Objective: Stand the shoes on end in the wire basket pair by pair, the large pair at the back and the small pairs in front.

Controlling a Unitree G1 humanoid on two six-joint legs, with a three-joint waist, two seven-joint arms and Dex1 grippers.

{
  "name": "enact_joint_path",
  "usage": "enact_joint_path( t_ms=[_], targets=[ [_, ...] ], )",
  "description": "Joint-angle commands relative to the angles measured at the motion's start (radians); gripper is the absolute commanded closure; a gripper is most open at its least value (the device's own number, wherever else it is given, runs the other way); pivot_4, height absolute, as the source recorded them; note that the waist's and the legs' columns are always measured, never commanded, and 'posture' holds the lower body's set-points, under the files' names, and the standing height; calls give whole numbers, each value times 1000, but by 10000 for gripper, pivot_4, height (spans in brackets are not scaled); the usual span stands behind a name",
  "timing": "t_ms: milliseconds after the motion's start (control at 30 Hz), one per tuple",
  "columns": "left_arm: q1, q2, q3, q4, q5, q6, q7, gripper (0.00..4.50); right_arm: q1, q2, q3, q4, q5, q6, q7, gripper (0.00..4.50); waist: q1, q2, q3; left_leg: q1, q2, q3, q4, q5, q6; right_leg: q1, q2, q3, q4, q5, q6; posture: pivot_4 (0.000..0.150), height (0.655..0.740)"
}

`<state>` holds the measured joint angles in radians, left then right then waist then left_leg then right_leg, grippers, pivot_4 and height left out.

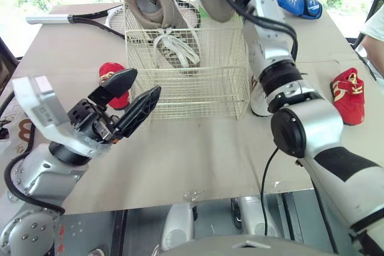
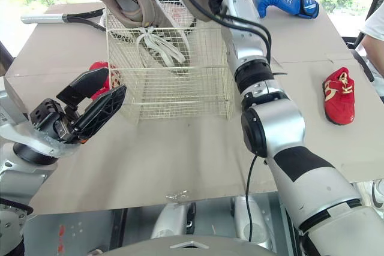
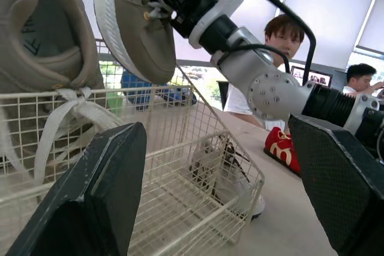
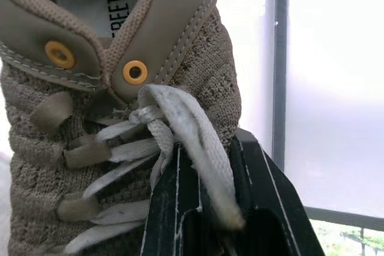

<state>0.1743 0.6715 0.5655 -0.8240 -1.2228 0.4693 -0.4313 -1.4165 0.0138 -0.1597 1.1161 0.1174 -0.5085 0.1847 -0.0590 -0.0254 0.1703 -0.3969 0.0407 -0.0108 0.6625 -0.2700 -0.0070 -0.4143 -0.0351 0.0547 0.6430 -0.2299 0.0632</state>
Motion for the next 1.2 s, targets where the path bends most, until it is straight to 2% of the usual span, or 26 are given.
enact_joint_path(
  t_ms=[33,233,333,467,567,800,933,1067,1133,1200],
  targets=[
    [35,38,100,-9,-50,-15,-24,4370,56,29,-4,-13,10,-12,1,44707,-2,0,0,0,0,0,0,0,0,0,0,0,0,0,0,1500,7400],
    [23,78,118,28,-79,-9,-41,4370,143,52,5,-83,11,-2,2,44707,-1,-1,0,3,0,-1,1,0,0,3,0,-1,2,0,0,1500,7400],
    [24,78,109,41,-75,-10,-60,4370,200,59,17,-131,5,6,6,33970,-1,-1,-1,3,0,-1,1,0,0,3,0,-1,1,0,0,1500,7400],
    [3,73,77,56,-72,-10,-77,4370,302,47,45,-282,6,58,27,15076,-1,-1,-1,3,0,-1,1,0,0,3,0,-1,1,0,0,1500,7400],
    [-19,72,52,77,-60,-9,-96,4370,390,24,83,-473,15,174,67,1378,5,-1,-1,2,0,-2,1,0,0,3,0,-1,1,0,0,1500,7400],
    [-90,68,-19,143,-25,-7,-150,4370,651,-66,177,-1071,81,593,145,562,24,1,0,1,0,-3,1,0,0,2,0,-2,1,0,0,1500,7400],
    [-114,60,-41,163,-15,-3,-160,4370,728,-129,183,-1269,121,750,169,562,21,1,1,0,0,-2,1,0,0,1,0,-2,0,0,0,1500,7400],
    [-137,56,-34,201,-21,19,-70,4370,799,-296,195,-1498,283,948,352,562,23,1,1,0,0,-3,1,0,1,2,0,-2,0,0,0,1500,7400],
    [-121,49,1,225,-50,37,-4,4370,836,-379,163,-1581,414,1028,446,562,24,1,1,0,0,-2,1,0,1,2,0,-2,-1,0,0,1500,7400],
    [-100,50,47,261,-58,54,58,4370,874,-473,157,-1632,464,1049,544,562,23,1,1,0,0,-3,1,0,1,2,0,-2,-1,0,0,1500,7400]
  ],
)
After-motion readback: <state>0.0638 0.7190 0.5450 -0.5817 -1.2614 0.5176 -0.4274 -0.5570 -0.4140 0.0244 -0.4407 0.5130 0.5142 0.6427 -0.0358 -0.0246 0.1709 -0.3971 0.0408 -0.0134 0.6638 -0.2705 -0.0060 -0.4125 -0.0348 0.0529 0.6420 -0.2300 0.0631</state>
